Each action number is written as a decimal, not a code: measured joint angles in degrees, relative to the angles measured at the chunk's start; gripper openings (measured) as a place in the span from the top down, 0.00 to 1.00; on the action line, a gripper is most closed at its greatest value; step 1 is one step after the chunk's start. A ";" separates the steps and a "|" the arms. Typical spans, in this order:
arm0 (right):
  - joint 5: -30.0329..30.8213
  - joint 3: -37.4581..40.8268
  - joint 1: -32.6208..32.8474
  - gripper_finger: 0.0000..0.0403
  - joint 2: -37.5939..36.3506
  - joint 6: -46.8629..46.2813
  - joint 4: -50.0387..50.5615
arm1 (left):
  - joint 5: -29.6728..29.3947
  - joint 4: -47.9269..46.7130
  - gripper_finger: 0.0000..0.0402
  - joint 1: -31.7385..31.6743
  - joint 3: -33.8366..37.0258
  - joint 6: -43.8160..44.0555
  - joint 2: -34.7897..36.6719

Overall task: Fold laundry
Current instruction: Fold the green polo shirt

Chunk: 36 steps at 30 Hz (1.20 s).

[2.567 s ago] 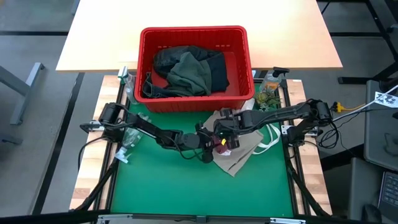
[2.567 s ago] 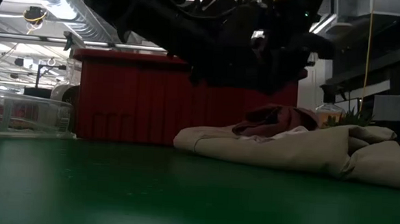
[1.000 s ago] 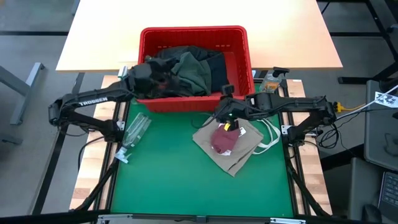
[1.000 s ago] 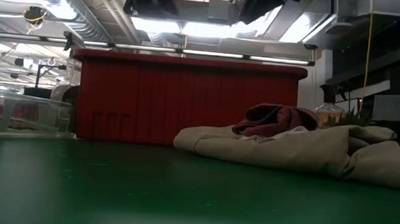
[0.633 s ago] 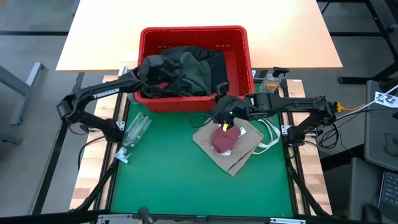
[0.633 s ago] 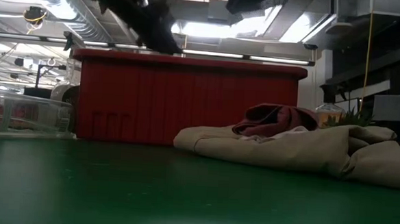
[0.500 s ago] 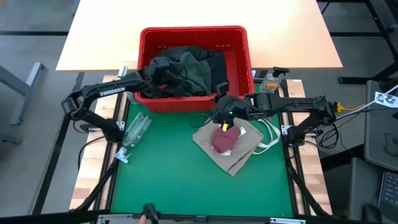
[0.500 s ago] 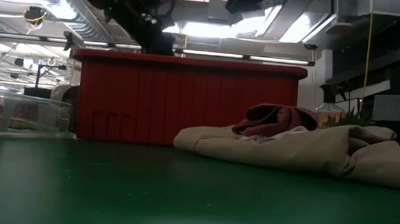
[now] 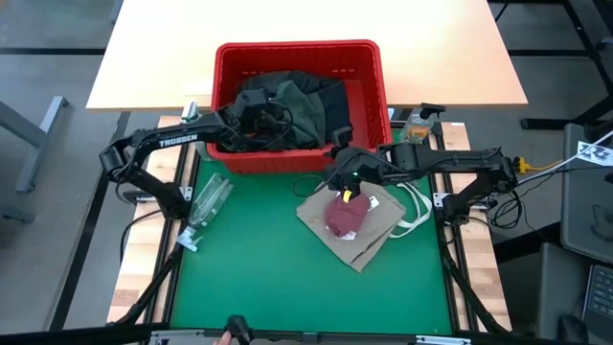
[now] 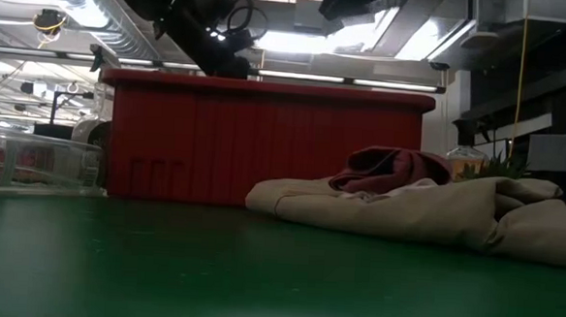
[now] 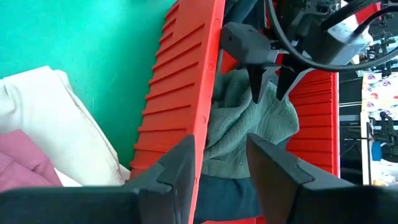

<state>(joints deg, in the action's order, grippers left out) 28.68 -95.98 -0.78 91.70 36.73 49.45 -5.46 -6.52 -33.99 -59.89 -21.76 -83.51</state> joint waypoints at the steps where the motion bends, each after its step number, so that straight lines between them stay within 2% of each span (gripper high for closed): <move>1: -0.28 0.00 0.00 0.65 0.00 0.00 0.00 | 0.11 -0.03 0.44 0.06 0.01 0.03 0.15; 14: -1.38 0.00 0.00 0.65 0.00 0.00 0.02 | -2.29 5.17 0.44 -0.95 0.14 8.66 0.56; 20: -1.39 0.00 0.00 0.65 0.00 0.00 0.02 | -2.04 4.20 0.44 -3.79 0.14 25.49 0.59; 23: -1.39 0.00 0.00 0.65 0.00 -0.01 0.03 | 1.52 2.70 0.44 -5.50 0.11 31.77 0.61; 29: -1.41 0.00 -0.02 0.65 0.00 -0.02 0.11 | 10.47 -3.41 0.44 -7.72 0.05 27.51 0.62; 32: -1.41 0.00 0.00 0.65 0.00 -0.01 0.12 | 12.51 -6.52 0.44 -8.07 0.04 22.99 0.64; 36: -1.43 0.00 0.00 0.65 0.00 -0.02 0.13 | 12.38 -11.10 0.44 -8.12 0.03 18.95 0.64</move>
<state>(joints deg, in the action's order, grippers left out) 27.25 -95.98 -0.78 91.70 36.71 49.58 6.92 -17.61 -42.11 -59.86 -2.80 -82.87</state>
